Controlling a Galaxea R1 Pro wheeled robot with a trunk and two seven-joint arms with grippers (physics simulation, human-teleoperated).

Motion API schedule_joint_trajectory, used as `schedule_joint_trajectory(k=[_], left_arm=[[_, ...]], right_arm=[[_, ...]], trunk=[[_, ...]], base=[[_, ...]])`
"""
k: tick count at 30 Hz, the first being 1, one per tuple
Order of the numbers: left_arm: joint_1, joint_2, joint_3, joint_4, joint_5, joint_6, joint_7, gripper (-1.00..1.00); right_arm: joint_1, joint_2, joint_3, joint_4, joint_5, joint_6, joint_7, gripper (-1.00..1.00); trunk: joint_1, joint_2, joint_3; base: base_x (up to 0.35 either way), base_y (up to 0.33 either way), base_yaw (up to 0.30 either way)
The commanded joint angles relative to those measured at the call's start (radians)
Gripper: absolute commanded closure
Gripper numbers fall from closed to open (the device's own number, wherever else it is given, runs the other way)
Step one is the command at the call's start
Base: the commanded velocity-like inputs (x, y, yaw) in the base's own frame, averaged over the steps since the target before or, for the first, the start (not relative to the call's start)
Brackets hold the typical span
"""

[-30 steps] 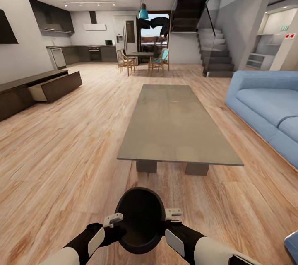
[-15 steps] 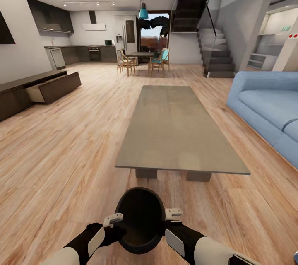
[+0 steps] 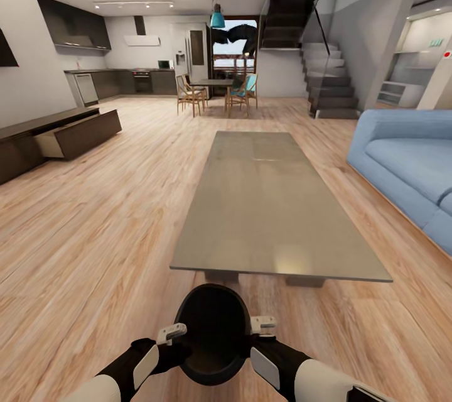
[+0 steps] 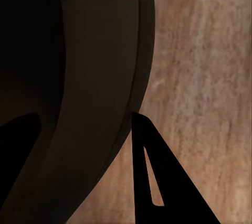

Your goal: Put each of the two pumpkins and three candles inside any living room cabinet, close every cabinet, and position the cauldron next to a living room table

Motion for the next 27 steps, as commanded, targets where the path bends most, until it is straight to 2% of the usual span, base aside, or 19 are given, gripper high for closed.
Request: schedule_joint_trajectory(k=[1, 21, 25, 27], left_arm=[[0.0, 0.044, 0.017, -0.002, 0.072, 0.005, -0.007, 1.0], [0.0, 0.044, 0.017, -0.002, 0.073, 0.004, -0.007, 1.0], [0.0, 0.044, 0.017, -0.002, 0.073, 0.004, -0.007, 1.0], [0.0, 0.044, 0.017, -0.002, 0.073, 0.004, -0.007, 1.0]], right_arm=[[-0.002, -0.001, -0.042, -0.006, -0.021, -0.025, 0.06, 1.0], [-0.002, -0.001, -0.042, -0.006, -0.021, -0.025, 0.06, 1.0], [-0.002, -0.001, -0.042, -0.006, -0.021, -0.025, 0.06, 1.0], [-0.002, -0.001, -0.042, -0.006, -0.021, -0.025, 0.06, 1.0]], trunk=[[0.0, 0.0, -0.001], [0.0, 0.0, -0.001], [0.002, -0.001, -0.016], [0.002, -0.001, -0.016]], base=[[0.142, 0.0, 0.0], [0.011, 0.0, 0.0], [0.0, 0.0, 0.0], [0.0, 0.0, 0.0]])
